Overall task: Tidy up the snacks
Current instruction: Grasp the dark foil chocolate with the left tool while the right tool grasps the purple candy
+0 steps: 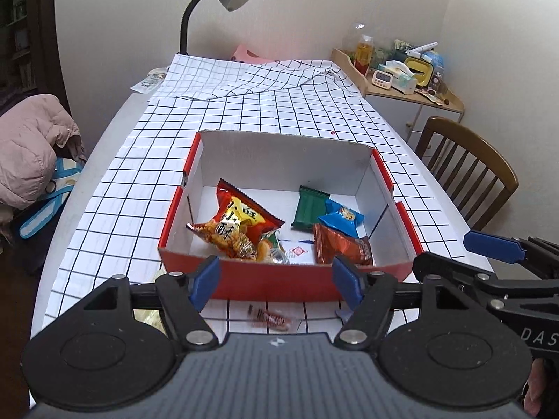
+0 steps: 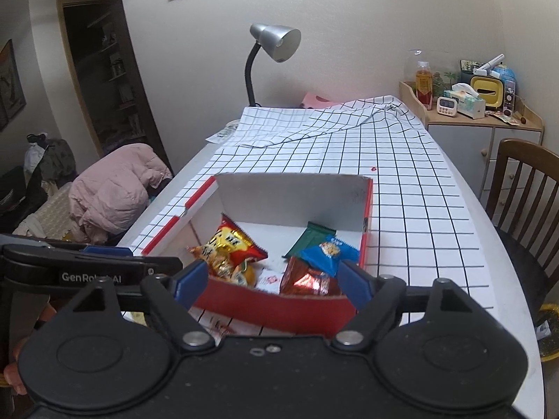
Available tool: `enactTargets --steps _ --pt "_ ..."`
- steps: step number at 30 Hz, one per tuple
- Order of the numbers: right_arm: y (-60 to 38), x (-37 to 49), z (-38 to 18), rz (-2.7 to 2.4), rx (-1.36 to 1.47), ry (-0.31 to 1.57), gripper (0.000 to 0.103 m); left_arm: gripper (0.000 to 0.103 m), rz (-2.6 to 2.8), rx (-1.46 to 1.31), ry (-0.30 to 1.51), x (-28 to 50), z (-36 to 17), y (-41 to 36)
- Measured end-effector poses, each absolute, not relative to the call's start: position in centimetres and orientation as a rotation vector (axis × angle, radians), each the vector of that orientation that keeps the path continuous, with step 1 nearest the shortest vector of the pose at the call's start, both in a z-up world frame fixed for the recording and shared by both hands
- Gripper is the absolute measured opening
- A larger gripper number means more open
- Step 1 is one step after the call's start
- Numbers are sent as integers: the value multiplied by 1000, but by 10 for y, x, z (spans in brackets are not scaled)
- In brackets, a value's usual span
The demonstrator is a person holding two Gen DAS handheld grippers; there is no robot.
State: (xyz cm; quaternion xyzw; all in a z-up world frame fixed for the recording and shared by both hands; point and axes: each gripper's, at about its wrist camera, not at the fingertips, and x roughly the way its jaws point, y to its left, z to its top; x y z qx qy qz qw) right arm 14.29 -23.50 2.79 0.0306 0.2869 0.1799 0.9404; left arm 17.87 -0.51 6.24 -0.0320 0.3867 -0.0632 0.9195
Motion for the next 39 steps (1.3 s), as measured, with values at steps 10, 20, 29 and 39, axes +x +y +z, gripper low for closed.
enactTargets --steps 10,20,29,39 --pt "-243 121 8 380 78 607 103 75 -137 -88 832 155 40 -2" --pt "-249 119 -35 359 82 700 103 75 -142 -81 914 149 -4 -15" --pt "-250 126 -66 343 47 773 96 75 -127 -82 993 156 -35 -27" --pt "-246 138 -93 332 -8 829 74 75 -83 -93 1026 169 -57 -34"
